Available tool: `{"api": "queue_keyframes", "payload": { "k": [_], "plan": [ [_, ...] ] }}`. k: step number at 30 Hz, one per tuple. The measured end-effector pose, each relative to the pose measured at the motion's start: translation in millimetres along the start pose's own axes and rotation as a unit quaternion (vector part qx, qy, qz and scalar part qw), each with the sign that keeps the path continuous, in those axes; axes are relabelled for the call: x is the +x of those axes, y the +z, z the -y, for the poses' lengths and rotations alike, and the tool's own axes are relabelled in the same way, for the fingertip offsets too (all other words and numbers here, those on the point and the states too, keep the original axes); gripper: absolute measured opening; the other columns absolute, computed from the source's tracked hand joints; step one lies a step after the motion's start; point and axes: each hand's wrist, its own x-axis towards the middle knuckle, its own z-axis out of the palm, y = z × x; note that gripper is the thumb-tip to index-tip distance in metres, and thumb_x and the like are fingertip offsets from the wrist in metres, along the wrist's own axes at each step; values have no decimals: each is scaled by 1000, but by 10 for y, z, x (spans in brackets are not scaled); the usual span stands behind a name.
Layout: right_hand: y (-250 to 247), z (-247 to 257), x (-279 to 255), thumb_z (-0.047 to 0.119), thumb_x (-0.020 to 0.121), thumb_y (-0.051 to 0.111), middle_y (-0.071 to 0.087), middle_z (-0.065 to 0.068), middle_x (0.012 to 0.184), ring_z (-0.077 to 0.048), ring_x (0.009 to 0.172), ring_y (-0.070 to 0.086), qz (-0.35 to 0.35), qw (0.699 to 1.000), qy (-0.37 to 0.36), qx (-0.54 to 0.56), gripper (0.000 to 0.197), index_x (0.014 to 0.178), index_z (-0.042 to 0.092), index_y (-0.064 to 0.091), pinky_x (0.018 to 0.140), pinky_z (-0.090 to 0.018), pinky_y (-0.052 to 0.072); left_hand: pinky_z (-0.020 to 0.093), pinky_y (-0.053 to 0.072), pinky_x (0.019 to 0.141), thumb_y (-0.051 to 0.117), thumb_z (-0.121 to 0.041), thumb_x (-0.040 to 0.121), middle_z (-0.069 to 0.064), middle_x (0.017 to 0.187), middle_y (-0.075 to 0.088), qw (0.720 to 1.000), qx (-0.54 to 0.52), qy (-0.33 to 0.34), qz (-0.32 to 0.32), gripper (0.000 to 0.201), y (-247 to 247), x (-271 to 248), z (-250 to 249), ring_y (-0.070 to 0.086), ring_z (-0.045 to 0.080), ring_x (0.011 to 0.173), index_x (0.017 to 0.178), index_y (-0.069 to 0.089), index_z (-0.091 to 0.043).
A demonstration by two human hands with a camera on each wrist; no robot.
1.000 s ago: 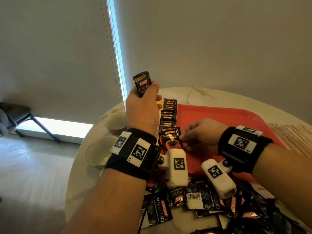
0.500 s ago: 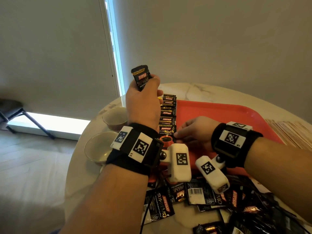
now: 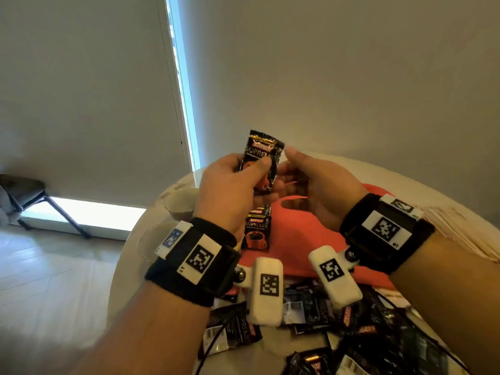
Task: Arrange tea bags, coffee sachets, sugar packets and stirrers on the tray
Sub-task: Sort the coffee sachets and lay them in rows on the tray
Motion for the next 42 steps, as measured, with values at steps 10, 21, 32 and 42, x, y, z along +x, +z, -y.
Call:
{"api": "queue_keyframes", "payload": {
  "k": [10, 21, 32, 42],
  "plan": [
    [123, 69, -436, 21, 97, 65, 59, -5, 64, -16, 56, 56, 19, 998, -41, 36, 17, 87, 9, 68, 54, -30, 50, 22, 58, 63, 65, -6, 99, 9, 91, 81, 994, 94, 13, 55, 13, -347, -570, -177, 76, 16, 79, 98, 78, -10],
    [9, -235, -249, 1, 88, 74, 66, -10, 68, -20, 58, 64, -20, 992, 85, -95, 8, 90, 3, 67, 57, -32, 58, 44, 63, 91, 78, -33, 93, -2, 110, 73, 981, 189, 0, -47, 25, -407, -688, 56, 75, 16, 98, 114, 63, -27],
    [52, -546, 62, -1, 89, 73, 73, -16, 79, -21, 63, 71, -6, 957, 208, -203, 4, 91, -3, 72, 53, -29, 58, 36, 65, 82, 67, -7, 96, -2, 119, 69, 969, 224, -99, -4, 35, -409, -706, 255, 74, 14, 97, 124, 58, -26],
    [78, -616, 153, 7, 90, 75, 71, -18, 89, -22, 69, 69, -21, 949, 241, -201, 19, 103, -5, 69, 70, -34, 61, 26, 62, 75, 63, -5, 98, -7, 111, 69, 963, 248, -108, -6, 32, -481, -690, 273, 69, 1, 81, 124, 61, -24]
  ]
}}
